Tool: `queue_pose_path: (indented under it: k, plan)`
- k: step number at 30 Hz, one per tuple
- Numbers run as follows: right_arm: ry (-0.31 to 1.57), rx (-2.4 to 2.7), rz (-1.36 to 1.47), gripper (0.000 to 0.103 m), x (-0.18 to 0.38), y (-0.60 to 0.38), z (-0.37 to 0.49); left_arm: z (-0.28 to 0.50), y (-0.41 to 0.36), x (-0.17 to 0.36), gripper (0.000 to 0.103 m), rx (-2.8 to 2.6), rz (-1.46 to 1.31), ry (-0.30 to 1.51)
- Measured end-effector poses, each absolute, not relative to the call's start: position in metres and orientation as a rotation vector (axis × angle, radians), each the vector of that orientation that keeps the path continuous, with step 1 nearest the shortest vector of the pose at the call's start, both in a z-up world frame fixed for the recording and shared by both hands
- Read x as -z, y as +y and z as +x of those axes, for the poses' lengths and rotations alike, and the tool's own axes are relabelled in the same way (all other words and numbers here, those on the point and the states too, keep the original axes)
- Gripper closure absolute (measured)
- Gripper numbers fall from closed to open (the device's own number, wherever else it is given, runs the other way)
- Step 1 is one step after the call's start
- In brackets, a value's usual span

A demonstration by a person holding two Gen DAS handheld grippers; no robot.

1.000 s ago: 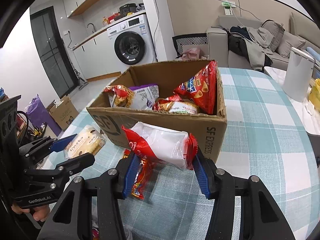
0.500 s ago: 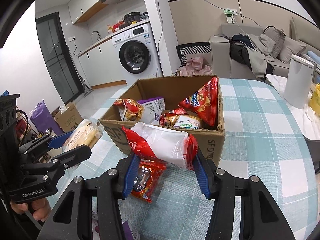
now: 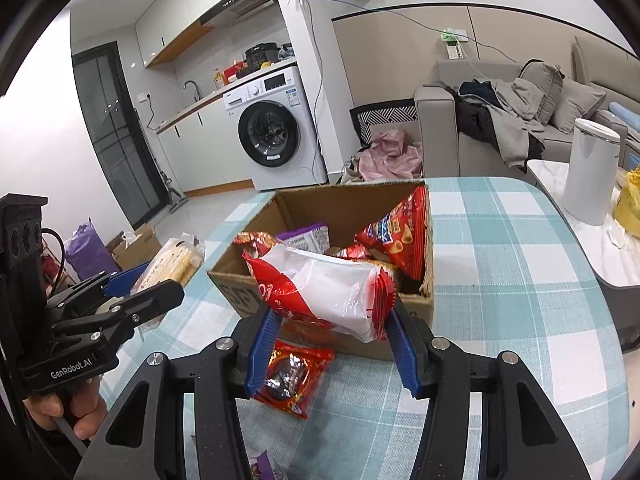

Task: Organize snacks
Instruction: 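Lift both held packs and carry them over the cardboard box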

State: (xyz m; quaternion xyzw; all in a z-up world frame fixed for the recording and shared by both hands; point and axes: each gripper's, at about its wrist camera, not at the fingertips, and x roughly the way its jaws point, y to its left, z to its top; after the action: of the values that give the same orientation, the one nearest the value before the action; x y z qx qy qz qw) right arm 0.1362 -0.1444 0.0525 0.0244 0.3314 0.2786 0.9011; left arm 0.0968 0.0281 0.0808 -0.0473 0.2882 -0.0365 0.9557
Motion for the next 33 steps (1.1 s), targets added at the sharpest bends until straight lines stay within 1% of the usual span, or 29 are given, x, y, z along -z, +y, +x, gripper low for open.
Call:
queue_pose_path:
  k: [7, 18, 33]
  plan:
    - [0.659, -0.573, 0.060, 0.050, -0.062, -0.143, 0.141, 0.112, 0.032, -0.096, 0.048, 0.067, -0.114, 0.563]
    - [0.640, -0.553, 0.068, 0.050, -0.066, -0.140, 0.160, 0.148, 0.039, -0.105, 0.048, 0.044, -0.145, 0.561]
    - [0.668, -0.554, 0.070, 0.050, -0.061, -0.132, 0.184, 0.191, 0.031, -0.093, 0.048, 0.035, -0.137, 0.589]
